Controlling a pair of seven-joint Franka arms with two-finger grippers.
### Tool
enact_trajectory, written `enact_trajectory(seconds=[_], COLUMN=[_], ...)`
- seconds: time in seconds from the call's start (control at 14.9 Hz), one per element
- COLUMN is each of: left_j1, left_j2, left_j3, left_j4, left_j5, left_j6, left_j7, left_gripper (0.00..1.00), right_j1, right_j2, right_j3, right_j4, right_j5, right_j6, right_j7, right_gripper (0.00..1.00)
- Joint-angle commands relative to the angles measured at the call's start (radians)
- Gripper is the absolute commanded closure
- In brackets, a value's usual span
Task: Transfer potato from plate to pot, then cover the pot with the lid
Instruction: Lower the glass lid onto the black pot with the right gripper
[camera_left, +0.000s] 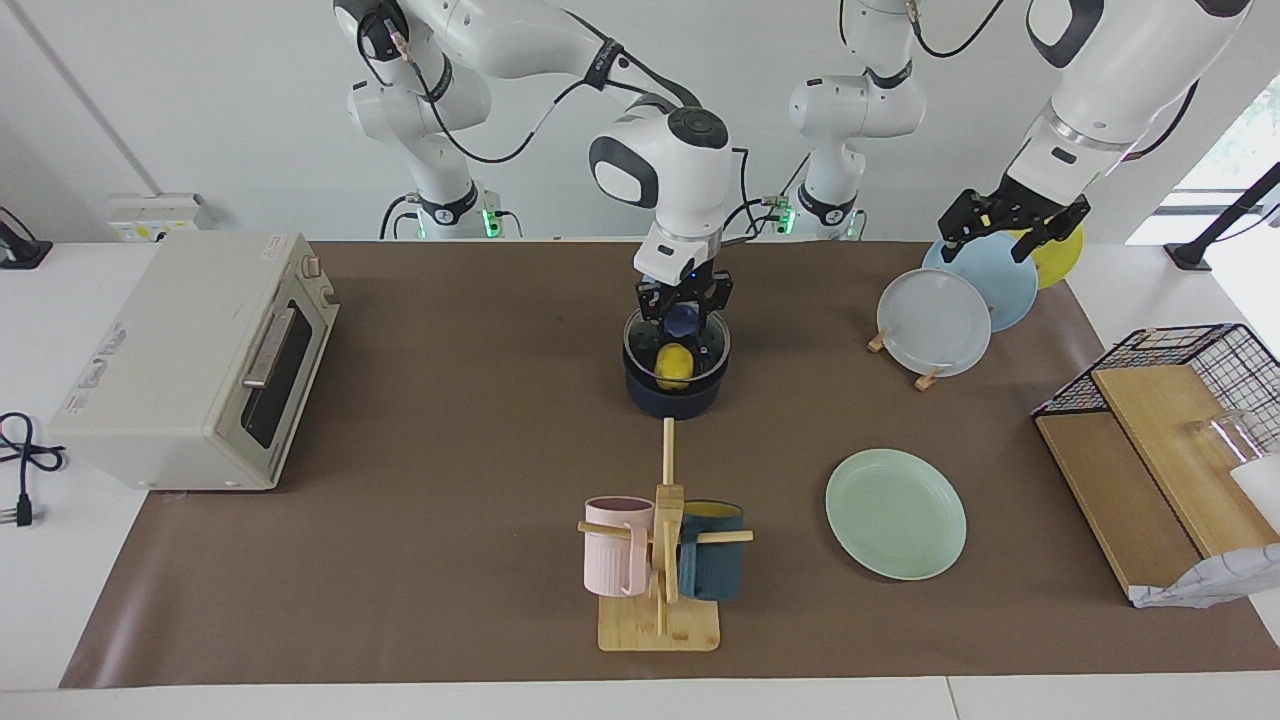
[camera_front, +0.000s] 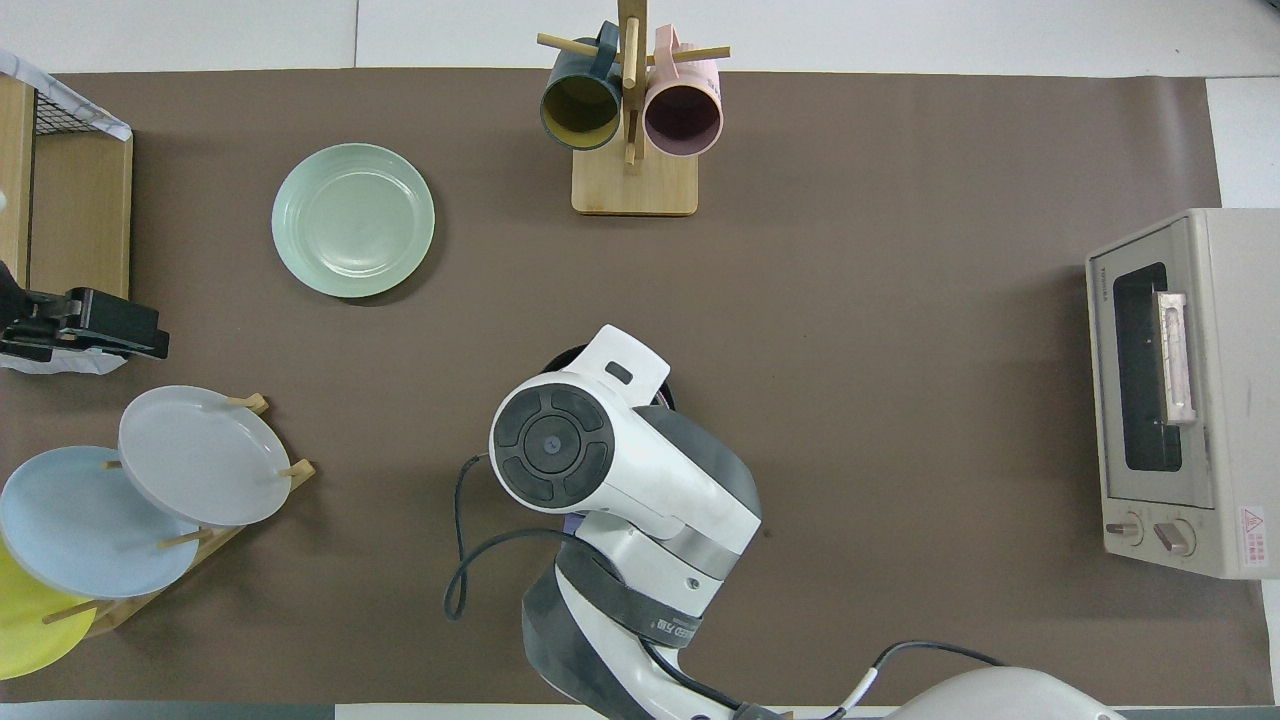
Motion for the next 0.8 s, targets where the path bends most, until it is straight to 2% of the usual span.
enact_trajectory(seconds=[0.0,0.13,0.74], left_j1=[-0.019,-0.019,-0.016], left_j2=[0.009,0.018,0.023], left_j3=[0.009,0.005,0.008], left_j4=[0.012,0.026,0.026], left_j5=[0.025,0.057,0.055], left_j6=[0.027,0.024,0.032], left_j7=[-0.018,-0.011,0.024], left_gripper=[0.0,0.0,0.0], right_j1=[-0.009,-0.014,-0.021], right_j2=[0.015,0.018,0.021], right_j3=[0.011,0.011,0.005], right_j4=[0.02,0.02,0.028], right_j5=[-0.027,-0.027,-0.028], right_j6=[0.005,0.011,0.034], right_j7=[0.019,0.012,0.001], right_gripper=[1.0,1.0,1.0])
